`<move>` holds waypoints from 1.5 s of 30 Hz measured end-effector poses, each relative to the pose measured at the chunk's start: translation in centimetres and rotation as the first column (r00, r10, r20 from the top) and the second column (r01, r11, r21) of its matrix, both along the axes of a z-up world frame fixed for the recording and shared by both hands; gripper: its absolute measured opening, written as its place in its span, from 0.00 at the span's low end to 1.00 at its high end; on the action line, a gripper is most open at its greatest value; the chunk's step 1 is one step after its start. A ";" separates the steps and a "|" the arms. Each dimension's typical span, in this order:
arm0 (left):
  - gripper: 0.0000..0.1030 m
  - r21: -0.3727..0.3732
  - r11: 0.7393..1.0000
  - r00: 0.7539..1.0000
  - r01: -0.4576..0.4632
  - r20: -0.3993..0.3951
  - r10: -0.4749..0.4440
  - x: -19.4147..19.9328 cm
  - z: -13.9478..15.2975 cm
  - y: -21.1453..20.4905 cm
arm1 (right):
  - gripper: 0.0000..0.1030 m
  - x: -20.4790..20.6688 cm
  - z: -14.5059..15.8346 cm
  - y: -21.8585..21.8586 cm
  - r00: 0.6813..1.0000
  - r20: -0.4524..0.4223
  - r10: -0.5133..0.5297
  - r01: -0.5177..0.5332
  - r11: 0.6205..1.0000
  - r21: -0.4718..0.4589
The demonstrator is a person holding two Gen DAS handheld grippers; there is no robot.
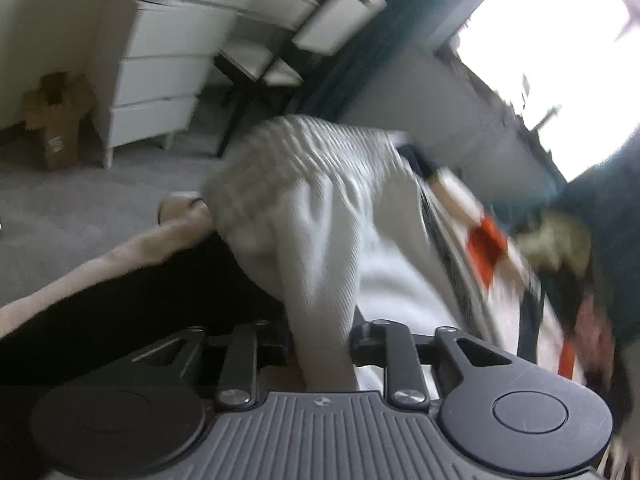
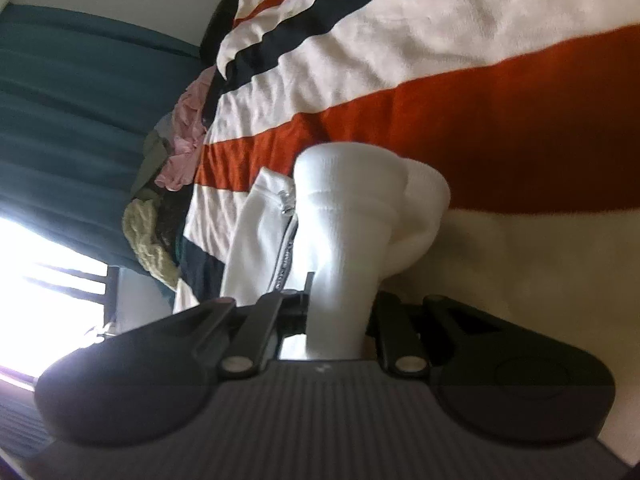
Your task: Fold clothes
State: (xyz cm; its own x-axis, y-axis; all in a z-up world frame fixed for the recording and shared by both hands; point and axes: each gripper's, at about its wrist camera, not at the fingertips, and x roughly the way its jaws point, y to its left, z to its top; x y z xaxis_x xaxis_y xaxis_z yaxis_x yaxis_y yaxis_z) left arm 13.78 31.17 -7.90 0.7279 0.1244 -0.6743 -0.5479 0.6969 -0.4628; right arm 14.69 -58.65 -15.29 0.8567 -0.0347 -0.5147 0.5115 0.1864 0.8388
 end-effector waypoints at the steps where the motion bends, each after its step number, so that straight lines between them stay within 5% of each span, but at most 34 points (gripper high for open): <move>1: 0.36 0.021 1.000 1.000 0.012 -0.013 -0.012 0.0 0.1 -0.5 | 0.19 0.0 -0.3 0.0 1.000 0.012 -0.002 0.001 1.000 0.026; 5: 0.74 0.136 0.986 0.994 0.095 -0.065 -0.086 0.4 1.3 -3.3 | 0.55 0.1 -1.4 -0.2 0.997 0.082 0.013 -0.023 0.992 0.126; 7: 0.79 0.242 0.959 0.986 0.150 -0.104 -0.128 0.6 2.1 -5.6 | 0.55 0.4 -1.4 -0.1 0.992 0.119 0.042 -0.057 0.990 0.125; 15: 0.88 0.457 0.870 0.982 0.186 -0.069 -0.174 -0.9 4.8 -13.8 | 0.55 2.1 -1.2 -0.2 0.991 0.084 0.100 -0.101 0.995 0.014; 24: 0.90 0.418 0.844 0.923 0.337 0.033 -0.385 2.5 3.7 -23.2 | 0.55 2.4 -1.5 -1.4 0.989 0.144 0.029 -0.023 0.999 -0.041; 28: 0.90 0.392 0.825 0.896 0.406 0.005 -0.444 5.1 1.7 -26.6 | 0.56 2.5 -1.5 -1.8 0.985 0.173 0.027 -0.016 0.998 -0.067; 30: 0.90 0.385 0.805 0.880 0.451 -0.039 -0.474 6.0 0.0 -28.2 | 0.56 2.7 -1.4 -1.9 0.984 0.178 0.030 -0.015 0.996 -0.084; 34: 0.92 0.490 0.701 0.848 0.518 -0.187 -0.496 6.7 -3.3 -30.7 | 0.56 3.1 -1.1 -2.3 0.982 0.186 0.031 -0.008 0.992 -0.126; 39: 0.94 0.507 0.674 0.836 0.537 -0.211 -0.507 6.6 -4.7 -30.7 | 0.56 3.7 -0.8 -2.6 0.979 0.199 0.037 -0.004 0.987 -0.163; 42: 0.95 0.504 0.676 0.836 0.537 -0.211 -0.507 6.6 -4.7 -30.5 | 0.52 3.8 -0.9 -2.6 0.983 0.179 0.030 0.000 0.986 -0.164; 45: 0.95 0.507 0.676 0.838 0.535 -0.214 -0.503 6.5 -4.5 -30.6 | 0.14 4.0 -1.1 -2.8 0.996 0.089 0.023 -0.008 0.987 -0.160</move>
